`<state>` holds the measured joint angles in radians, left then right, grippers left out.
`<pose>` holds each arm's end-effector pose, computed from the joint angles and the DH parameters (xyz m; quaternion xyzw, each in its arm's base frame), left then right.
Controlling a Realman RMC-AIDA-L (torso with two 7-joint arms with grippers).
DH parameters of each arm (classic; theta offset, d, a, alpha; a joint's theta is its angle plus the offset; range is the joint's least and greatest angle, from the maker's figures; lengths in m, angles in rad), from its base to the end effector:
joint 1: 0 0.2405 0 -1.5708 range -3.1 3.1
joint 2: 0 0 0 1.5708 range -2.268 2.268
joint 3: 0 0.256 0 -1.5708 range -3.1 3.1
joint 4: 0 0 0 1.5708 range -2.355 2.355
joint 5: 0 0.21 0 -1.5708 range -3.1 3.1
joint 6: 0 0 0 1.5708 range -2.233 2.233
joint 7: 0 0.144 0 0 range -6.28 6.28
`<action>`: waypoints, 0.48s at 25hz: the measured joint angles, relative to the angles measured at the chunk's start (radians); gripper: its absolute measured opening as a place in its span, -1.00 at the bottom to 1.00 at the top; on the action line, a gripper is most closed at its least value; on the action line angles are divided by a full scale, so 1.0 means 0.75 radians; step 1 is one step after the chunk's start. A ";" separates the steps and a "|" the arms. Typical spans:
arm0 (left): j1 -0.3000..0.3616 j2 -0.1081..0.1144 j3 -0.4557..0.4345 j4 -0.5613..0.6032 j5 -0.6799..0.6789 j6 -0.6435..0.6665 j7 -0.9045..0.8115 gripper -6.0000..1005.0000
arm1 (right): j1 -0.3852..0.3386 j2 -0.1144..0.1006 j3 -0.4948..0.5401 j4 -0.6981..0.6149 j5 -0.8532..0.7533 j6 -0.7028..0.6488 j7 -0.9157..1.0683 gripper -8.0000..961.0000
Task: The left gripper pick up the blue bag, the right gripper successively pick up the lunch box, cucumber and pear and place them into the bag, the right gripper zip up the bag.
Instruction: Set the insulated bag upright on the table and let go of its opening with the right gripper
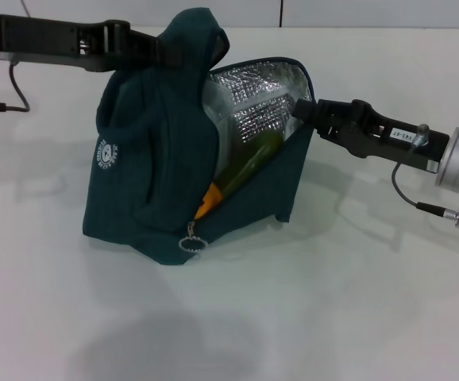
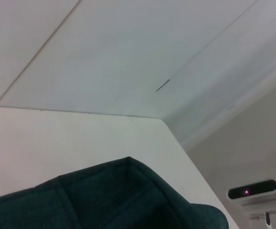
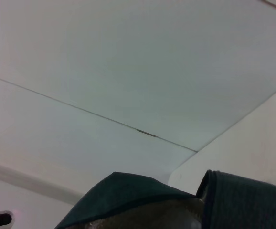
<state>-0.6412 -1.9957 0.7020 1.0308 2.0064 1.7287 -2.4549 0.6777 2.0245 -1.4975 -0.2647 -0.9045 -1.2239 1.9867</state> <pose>-0.1910 0.3701 0.0885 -0.8407 -0.4848 -0.2364 0.0478 0.2086 0.3681 -0.0573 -0.7163 0.5791 0.3891 0.0043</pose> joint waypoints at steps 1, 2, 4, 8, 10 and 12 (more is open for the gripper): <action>0.000 -0.001 0.004 0.000 0.000 0.000 0.000 -0.78 | -0.001 0.000 -0.001 -0.004 0.000 0.000 -0.002 -0.19; 0.000 -0.001 0.006 0.000 -0.001 0.000 0.000 -0.78 | -0.001 0.000 -0.001 -0.006 0.000 0.000 -0.005 -0.23; 0.000 -0.001 0.008 0.000 -0.003 0.000 0.000 -0.77 | -0.001 0.000 0.000 -0.010 0.001 -0.003 -0.019 -0.31; 0.000 -0.001 0.020 0.001 -0.021 0.011 0.000 -0.77 | -0.004 -0.004 0.016 -0.019 0.004 -0.040 -0.066 -0.63; 0.000 -0.001 0.022 0.001 -0.025 0.015 -0.002 -0.77 | -0.018 -0.010 0.030 -0.046 0.004 -0.072 -0.087 -0.81; 0.000 -0.004 0.025 0.004 -0.045 0.034 -0.012 -0.77 | -0.054 -0.021 0.055 -0.108 0.001 -0.108 -0.098 -0.85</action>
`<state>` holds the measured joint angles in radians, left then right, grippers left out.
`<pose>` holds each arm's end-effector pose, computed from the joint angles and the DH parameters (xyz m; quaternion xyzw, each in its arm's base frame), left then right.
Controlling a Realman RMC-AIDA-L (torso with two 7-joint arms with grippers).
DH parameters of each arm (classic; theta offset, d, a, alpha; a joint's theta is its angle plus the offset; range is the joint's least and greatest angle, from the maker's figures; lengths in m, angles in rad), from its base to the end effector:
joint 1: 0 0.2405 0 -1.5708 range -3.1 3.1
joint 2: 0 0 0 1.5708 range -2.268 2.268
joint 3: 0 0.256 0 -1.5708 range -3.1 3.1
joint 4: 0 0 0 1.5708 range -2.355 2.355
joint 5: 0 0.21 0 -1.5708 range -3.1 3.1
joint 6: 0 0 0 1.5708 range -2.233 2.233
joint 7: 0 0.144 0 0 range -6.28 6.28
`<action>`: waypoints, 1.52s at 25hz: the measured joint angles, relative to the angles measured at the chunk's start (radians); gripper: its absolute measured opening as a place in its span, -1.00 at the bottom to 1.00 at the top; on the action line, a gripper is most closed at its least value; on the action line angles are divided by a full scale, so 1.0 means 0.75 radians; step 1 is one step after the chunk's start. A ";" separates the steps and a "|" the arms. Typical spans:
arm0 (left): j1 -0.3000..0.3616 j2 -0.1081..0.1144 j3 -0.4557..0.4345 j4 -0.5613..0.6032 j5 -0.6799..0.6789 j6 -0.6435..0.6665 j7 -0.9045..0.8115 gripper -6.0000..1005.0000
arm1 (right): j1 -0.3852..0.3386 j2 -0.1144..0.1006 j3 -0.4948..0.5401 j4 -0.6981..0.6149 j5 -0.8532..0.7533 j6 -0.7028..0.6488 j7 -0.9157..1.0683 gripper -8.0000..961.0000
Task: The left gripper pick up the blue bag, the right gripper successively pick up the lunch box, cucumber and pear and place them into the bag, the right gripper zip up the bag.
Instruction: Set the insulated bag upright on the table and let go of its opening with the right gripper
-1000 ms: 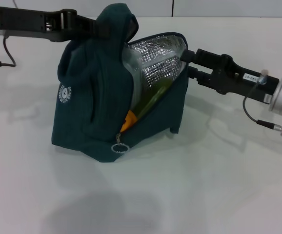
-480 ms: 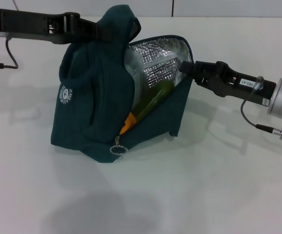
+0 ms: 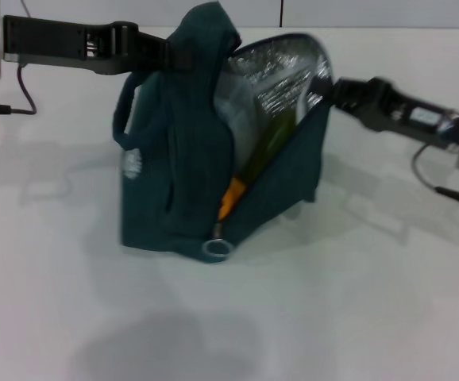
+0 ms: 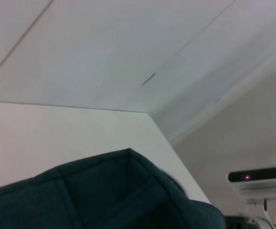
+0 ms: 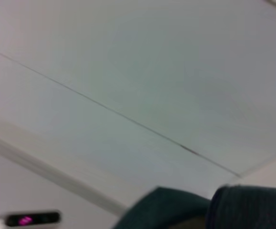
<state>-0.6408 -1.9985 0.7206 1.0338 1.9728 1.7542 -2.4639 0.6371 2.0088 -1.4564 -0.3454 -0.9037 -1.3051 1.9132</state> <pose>-0.1842 0.3661 0.0859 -0.8441 -0.4788 -0.2401 0.0256 0.1995 0.3668 -0.0358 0.7411 -0.5173 -0.4279 0.0004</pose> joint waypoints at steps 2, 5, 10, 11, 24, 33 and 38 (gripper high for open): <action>-0.001 -0.004 0.002 -0.002 -0.010 0.010 -0.009 -0.77 | -0.050 -0.020 0.029 -0.078 -0.005 -0.043 -0.001 -0.89; -0.014 -0.019 0.014 -0.018 -0.019 0.016 -0.031 -0.77 | -0.130 -0.065 0.075 -0.190 -0.008 -0.132 0.010 -0.93; -0.080 -0.055 0.022 -0.155 -0.027 0.014 -0.023 -0.77 | -0.209 -0.141 0.151 -0.276 -0.010 -0.279 0.052 -0.93; -0.091 -0.065 0.023 -0.187 -0.027 0.009 -0.008 -0.77 | -0.214 -0.155 0.157 -0.278 -0.010 -0.300 0.059 -0.93; -0.078 -0.103 0.046 -0.381 -0.017 -0.167 0.137 -0.76 | -0.163 -0.170 0.175 -0.203 -0.096 -0.290 0.067 -0.93; -0.071 -0.107 0.055 -0.385 -0.019 -0.169 0.148 -0.76 | -0.131 -0.158 0.169 -0.129 -0.101 -0.295 0.048 -0.90; -0.056 -0.099 0.047 -0.378 -0.033 -0.167 0.149 -0.76 | -0.148 -0.163 0.174 -0.130 -0.116 -0.328 0.013 -0.89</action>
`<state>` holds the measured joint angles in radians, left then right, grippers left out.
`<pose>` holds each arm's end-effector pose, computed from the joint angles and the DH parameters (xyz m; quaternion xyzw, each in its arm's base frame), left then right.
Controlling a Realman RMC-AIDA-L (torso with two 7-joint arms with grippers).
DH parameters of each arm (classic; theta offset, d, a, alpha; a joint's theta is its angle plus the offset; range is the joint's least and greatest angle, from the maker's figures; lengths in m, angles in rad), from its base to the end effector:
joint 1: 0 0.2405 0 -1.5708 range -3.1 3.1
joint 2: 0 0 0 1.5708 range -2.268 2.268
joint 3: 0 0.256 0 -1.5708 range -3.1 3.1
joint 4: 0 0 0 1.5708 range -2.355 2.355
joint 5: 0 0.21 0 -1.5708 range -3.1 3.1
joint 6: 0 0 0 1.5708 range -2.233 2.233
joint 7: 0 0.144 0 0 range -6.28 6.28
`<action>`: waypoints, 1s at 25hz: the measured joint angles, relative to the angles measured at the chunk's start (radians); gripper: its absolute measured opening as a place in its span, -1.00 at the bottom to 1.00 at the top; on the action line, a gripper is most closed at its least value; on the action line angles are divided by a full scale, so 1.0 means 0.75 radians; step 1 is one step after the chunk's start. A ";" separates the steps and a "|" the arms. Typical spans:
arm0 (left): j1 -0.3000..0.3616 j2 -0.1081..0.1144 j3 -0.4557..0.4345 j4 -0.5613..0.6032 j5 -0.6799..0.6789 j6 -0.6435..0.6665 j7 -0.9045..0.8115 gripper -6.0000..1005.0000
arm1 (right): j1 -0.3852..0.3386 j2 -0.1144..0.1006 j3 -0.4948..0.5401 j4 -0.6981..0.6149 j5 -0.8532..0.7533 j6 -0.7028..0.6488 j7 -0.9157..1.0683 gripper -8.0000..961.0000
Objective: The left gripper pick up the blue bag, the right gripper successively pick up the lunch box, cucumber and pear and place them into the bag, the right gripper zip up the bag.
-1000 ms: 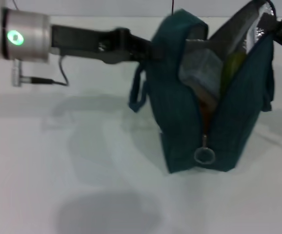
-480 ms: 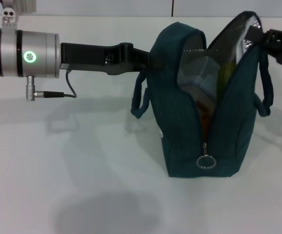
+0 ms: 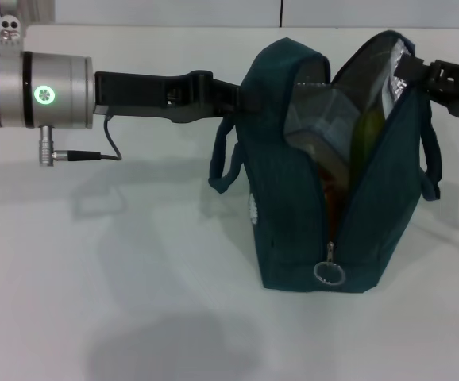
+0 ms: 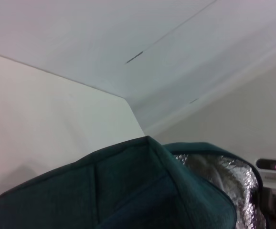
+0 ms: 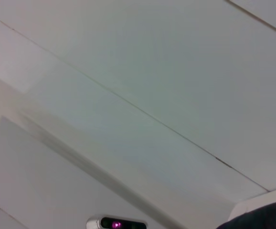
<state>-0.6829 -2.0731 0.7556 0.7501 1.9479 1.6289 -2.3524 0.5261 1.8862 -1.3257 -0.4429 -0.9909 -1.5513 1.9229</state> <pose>-0.1874 0.3651 0.0115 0.8103 0.5204 0.2665 0.0394 0.2261 0.3474 0.0383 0.7683 -0.4513 -0.4537 0.0148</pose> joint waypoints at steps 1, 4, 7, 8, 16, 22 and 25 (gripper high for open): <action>0.001 0.001 0.000 0.000 0.000 0.000 0.000 -0.76 | -0.006 0.001 0.000 0.001 0.000 -0.004 -0.010 -0.88; 0.005 0.004 0.003 -0.003 -0.001 0.000 -0.001 -0.75 | -0.021 0.002 0.000 0.000 -0.001 -0.030 -0.048 -0.68; 0.007 0.004 0.005 -0.002 0.000 0.000 -0.001 -0.75 | -0.039 -0.005 0.001 0.003 -0.002 -0.075 -0.083 -0.49; 0.007 0.005 0.006 -0.002 0.001 0.000 -0.001 -0.75 | -0.050 -0.008 0.004 0.004 -0.003 -0.088 -0.092 -0.44; 0.006 0.003 0.006 -0.005 0.006 -0.003 0.003 -0.75 | -0.219 -0.021 0.094 0.000 -0.009 -0.232 -0.208 0.03; 0.005 -0.005 0.004 -0.006 0.006 -0.026 0.005 -0.75 | -0.296 0.020 0.101 0.002 -0.162 -0.409 -0.528 0.40; 0.006 -0.007 0.005 -0.007 0.004 -0.033 0.005 -0.75 | -0.327 0.066 0.101 0.003 -0.267 -0.425 -0.726 0.38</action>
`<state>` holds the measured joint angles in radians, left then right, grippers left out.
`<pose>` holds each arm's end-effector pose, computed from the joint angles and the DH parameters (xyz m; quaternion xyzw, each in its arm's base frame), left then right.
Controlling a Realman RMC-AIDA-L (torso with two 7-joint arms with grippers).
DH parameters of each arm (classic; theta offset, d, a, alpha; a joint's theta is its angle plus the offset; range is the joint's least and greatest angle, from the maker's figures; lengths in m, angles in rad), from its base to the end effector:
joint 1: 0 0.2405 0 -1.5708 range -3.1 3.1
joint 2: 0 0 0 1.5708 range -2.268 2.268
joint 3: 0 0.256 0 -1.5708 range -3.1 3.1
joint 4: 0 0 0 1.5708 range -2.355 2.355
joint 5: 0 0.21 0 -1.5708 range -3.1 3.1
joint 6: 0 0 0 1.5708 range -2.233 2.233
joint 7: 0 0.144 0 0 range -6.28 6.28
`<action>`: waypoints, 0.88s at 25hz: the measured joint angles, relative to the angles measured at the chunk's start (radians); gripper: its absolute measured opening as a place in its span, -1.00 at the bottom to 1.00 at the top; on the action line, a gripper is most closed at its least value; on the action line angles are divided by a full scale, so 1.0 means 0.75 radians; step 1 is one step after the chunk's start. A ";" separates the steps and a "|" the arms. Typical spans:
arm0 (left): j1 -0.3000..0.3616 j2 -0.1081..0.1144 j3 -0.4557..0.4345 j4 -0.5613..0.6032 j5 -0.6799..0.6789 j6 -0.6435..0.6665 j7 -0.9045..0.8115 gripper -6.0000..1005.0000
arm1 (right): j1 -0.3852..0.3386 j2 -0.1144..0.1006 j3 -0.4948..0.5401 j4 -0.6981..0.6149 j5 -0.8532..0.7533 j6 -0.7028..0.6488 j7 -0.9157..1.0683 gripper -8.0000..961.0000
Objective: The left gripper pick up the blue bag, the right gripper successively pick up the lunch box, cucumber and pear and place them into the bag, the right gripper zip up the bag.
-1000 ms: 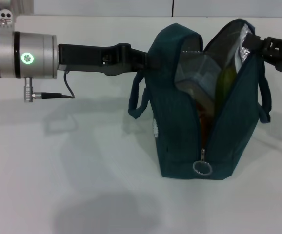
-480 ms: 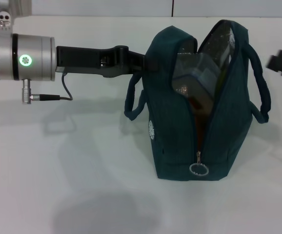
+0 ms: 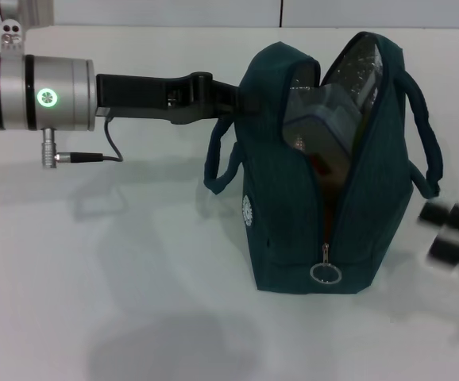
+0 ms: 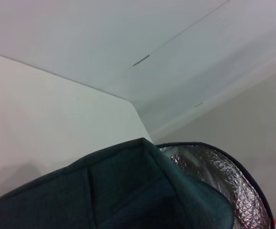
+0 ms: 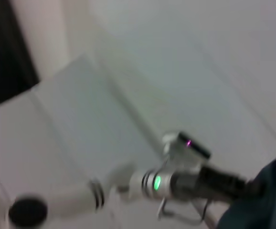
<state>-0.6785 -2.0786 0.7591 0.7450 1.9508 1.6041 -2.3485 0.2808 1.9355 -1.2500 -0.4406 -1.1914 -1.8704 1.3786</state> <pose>-0.1900 0.3660 0.0080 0.8074 0.5253 0.2669 0.0311 0.2753 0.2374 0.0242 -0.8457 0.2741 0.4579 0.0057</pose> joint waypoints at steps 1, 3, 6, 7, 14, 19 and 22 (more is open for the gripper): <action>0.000 0.000 0.000 0.000 0.000 0.000 0.000 -0.75 | -0.014 0.019 0.000 0.000 -0.042 0.007 -0.080 0.39; 0.002 0.000 0.000 0.000 0.000 -0.001 0.000 -0.74 | -0.038 0.051 0.000 0.001 -0.115 0.034 -0.212 0.39; 0.002 0.000 0.000 -0.001 -0.002 -0.002 0.000 -0.74 | -0.065 0.083 -0.003 0.014 -0.183 0.101 -0.348 0.39; 0.002 0.000 0.001 -0.001 -0.002 -0.002 0.000 -0.74 | -0.064 0.090 -0.006 0.038 -0.192 0.137 -0.379 0.39; 0.004 -0.002 0.002 -0.003 -0.002 0.001 0.000 -0.74 | -0.010 0.100 -0.028 0.168 -0.226 0.245 -0.432 0.49; 0.007 -0.002 0.002 -0.003 -0.002 0.002 0.000 -0.74 | -0.008 0.101 -0.041 0.171 -0.226 0.279 -0.437 0.64; 0.007 -0.002 0.002 -0.003 -0.002 0.002 0.005 -0.74 | 0.001 0.103 -0.044 0.173 -0.226 0.308 -0.432 0.74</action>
<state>-0.6730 -2.0801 0.7609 0.7424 1.9491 1.6059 -2.3447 0.2815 2.0128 -1.2829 -0.3109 -1.3610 -1.6394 1.0545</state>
